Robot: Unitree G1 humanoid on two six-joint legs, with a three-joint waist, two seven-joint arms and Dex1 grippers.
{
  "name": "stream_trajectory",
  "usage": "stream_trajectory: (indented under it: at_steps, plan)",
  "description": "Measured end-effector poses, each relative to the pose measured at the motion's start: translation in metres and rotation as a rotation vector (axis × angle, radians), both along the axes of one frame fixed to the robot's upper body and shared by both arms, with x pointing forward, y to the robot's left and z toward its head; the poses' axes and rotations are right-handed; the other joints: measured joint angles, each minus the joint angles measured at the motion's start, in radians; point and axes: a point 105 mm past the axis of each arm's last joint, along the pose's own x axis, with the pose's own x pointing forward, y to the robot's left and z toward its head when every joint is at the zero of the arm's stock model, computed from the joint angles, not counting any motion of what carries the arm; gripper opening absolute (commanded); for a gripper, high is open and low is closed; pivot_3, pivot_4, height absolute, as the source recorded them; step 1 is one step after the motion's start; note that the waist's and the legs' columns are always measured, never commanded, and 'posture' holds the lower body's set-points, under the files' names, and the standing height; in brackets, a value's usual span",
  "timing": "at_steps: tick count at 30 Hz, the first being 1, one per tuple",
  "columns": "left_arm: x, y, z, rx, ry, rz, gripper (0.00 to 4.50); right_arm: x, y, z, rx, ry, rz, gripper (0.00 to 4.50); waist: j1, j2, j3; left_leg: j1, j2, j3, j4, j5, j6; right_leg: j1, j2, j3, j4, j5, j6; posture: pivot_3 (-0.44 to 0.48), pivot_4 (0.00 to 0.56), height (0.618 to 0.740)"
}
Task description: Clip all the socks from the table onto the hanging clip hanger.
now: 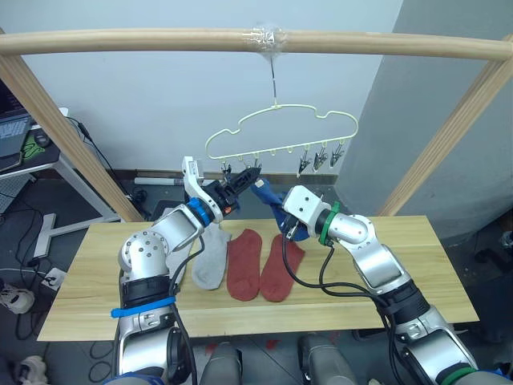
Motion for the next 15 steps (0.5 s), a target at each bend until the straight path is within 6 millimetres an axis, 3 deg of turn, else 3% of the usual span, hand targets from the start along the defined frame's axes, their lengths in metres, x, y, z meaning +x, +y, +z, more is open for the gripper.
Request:
stream_trajectory:
  at_steps: [5,9,12,15]
  plan:
    - [-0.011,0.018,0.003,0.033,-0.011,0.004,4.48,0.0,0.003,-0.006,0.006,0.034,0.011,0.0,0.0,0.0,0.0,-0.001,0.0,0.0,0.0,0.0,0.0,-0.001,0.0,0.0,0.0,-0.001,-0.001,0.058,0.155,0.74]
    - [-0.026,0.048,0.005,0.101,-0.005,0.031,4.48,-0.001,0.009,-0.008,0.048,0.075,0.024,0.0,0.0,0.0,0.0,-0.002,0.0,-0.001,-0.001,0.0,0.0,-0.003,0.0,-0.001,0.001,-0.001,-0.002,0.08,0.157,0.74]
    - [-0.033,0.05,0.016,0.134,-0.051,0.027,4.48,-0.001,0.013,-0.011,0.074,0.117,0.027,0.0,0.017,0.0,0.001,-0.003,0.0,-0.001,0.0,0.0,0.0,-0.003,0.0,-0.001,0.0,-0.002,-0.004,0.08,0.157,0.74]
    - [-0.036,0.042,0.022,0.173,-0.093,0.008,4.5,-0.005,0.021,-0.013,0.137,0.197,0.047,0.81,0.03,0.0,0.001,-0.004,0.0,-0.001,0.0,0.0,0.0,-0.003,0.0,-0.001,0.0,-0.002,-0.004,0.089,0.156,0.74]
